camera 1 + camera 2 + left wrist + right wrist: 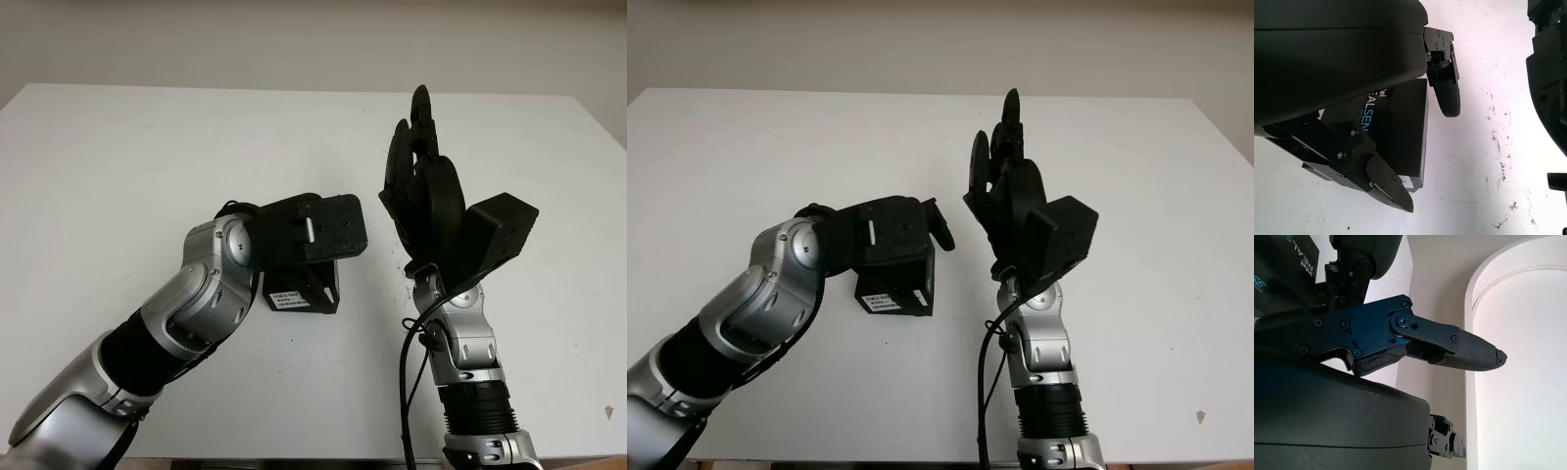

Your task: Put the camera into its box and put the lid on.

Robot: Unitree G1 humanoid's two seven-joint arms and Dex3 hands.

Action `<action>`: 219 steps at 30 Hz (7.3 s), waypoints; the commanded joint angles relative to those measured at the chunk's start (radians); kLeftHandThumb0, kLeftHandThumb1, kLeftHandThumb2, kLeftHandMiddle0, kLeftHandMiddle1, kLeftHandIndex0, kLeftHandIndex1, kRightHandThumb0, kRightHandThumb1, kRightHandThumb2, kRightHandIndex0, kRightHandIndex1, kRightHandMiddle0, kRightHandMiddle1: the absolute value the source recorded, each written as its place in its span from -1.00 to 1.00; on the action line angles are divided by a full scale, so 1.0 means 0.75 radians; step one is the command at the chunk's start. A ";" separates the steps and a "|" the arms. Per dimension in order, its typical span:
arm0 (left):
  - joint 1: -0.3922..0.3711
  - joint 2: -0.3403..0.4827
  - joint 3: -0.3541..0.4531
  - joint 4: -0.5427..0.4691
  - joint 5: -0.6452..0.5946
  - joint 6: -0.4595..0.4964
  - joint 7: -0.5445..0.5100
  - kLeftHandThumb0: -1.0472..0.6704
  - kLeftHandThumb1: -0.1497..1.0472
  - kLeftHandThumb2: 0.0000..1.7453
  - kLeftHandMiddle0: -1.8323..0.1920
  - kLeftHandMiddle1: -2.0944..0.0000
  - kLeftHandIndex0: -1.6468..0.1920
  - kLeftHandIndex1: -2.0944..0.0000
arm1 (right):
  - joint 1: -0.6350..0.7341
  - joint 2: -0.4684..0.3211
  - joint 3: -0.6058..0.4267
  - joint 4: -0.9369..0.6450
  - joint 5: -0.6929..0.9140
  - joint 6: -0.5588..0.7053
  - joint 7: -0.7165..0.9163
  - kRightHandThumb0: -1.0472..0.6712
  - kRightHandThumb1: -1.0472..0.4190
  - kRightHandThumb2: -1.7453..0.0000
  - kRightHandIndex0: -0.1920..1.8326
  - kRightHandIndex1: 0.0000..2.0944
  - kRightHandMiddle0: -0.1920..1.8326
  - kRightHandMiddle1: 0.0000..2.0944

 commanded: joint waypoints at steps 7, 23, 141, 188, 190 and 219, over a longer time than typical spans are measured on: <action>-0.075 0.010 -0.060 0.040 0.049 -0.050 -0.074 0.13 0.75 -0.94 0.61 -0.79 0.69 -0.51 | -0.004 0.004 0.011 -0.007 -0.008 -0.008 -0.006 -0.68 -1.00 0.20 -1.00 -1.00 -1.00 -1.00; -0.089 -0.006 -0.069 0.066 0.111 -0.122 -0.129 0.12 0.76 -0.94 0.65 -0.78 0.72 -0.59 | -0.010 0.011 0.015 -0.003 0.001 -0.008 -0.003 -0.65 -1.00 0.19 -1.00 -1.00 -1.00 -1.00; 0.710 0.104 0.646 0.339 -0.257 -1.317 0.378 -0.50 0.63 -0.94 0.76 0.87 0.82 0.90 | -0.172 -0.197 -0.215 0.062 0.226 0.198 0.140 -0.66 -1.00 0.23 -1.00 -1.00 -1.00 -1.00; 0.718 0.041 0.646 0.367 -0.331 -1.314 0.377 -0.32 0.63 -0.94 0.81 -0.02 0.79 0.30 | -0.163 -0.204 -0.206 0.052 0.192 0.195 0.131 -0.64 -1.00 0.24 -1.00 -1.00 -1.00 -1.00; 0.724 0.028 0.650 0.378 -0.344 -1.340 0.395 -0.29 0.63 -0.94 0.81 -0.15 0.83 0.11 | -0.162 -0.203 -0.206 0.051 0.188 0.194 0.130 -0.64 -1.00 0.24 -1.00 -1.00 -1.00 -1.00; 0.724 0.054 0.585 0.383 -0.066 -1.424 0.534 0.04 0.86 -0.91 0.61 -0.47 0.66 -0.28 | -0.149 -0.206 -0.202 0.027 0.199 0.204 0.124 -0.64 -1.00 0.25 -1.00 -1.00 -1.00 -1.00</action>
